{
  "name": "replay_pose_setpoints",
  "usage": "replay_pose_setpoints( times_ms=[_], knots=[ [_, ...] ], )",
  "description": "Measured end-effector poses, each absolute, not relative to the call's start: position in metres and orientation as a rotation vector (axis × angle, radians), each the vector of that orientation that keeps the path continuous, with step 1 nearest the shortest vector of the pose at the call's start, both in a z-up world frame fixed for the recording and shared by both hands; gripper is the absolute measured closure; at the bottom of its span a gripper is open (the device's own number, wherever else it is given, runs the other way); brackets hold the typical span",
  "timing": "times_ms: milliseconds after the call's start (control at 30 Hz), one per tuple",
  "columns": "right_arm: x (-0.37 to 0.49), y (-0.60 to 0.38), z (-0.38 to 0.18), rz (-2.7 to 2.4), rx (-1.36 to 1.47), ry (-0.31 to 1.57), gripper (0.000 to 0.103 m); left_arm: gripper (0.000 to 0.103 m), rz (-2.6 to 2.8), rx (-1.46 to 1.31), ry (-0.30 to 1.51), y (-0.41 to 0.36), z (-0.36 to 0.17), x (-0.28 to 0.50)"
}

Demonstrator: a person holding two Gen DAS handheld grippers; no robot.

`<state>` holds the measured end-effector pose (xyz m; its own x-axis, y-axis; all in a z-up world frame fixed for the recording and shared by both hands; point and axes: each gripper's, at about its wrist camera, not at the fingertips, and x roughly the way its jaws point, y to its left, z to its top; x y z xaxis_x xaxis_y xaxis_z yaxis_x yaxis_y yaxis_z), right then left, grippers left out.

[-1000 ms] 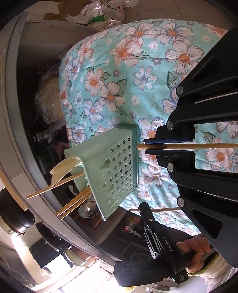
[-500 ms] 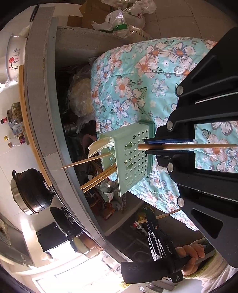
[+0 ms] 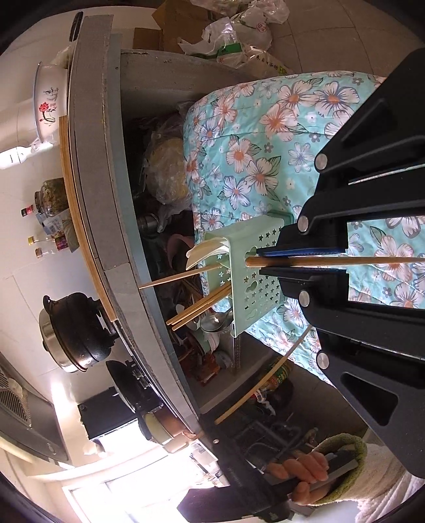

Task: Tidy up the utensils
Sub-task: 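Lower the held chopsticks into the green holder with both tools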

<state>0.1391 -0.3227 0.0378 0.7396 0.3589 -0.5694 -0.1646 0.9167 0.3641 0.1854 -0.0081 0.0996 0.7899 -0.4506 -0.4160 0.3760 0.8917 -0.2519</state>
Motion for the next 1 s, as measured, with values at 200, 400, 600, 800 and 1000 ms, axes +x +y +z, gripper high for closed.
replay_pose_setpoints(
  times_ms=[200,400,600,800,1000],
  knots=[
    [0.141,-0.326,0.036,0.291,0.310,0.688,0.097,0.098,-0.453,-0.256,0.345,0.000,0.140,0.197],
    [0.143,-0.329,0.036,0.290,0.314,0.695,0.097,0.098,-0.443,-0.315,0.305,-0.006,0.151,0.231],
    [0.145,-0.330,0.032,0.286,0.315,0.706,0.097,0.098,-0.419,-0.318,0.341,-0.019,0.132,0.265],
    [0.148,-0.331,0.028,0.284,0.311,0.720,0.097,0.098,-0.401,-0.306,0.380,-0.030,0.109,0.284],
    [0.151,-0.330,0.024,0.288,0.311,0.733,0.097,0.098,-0.399,-0.304,0.427,-0.034,0.092,0.295]
  ],
)
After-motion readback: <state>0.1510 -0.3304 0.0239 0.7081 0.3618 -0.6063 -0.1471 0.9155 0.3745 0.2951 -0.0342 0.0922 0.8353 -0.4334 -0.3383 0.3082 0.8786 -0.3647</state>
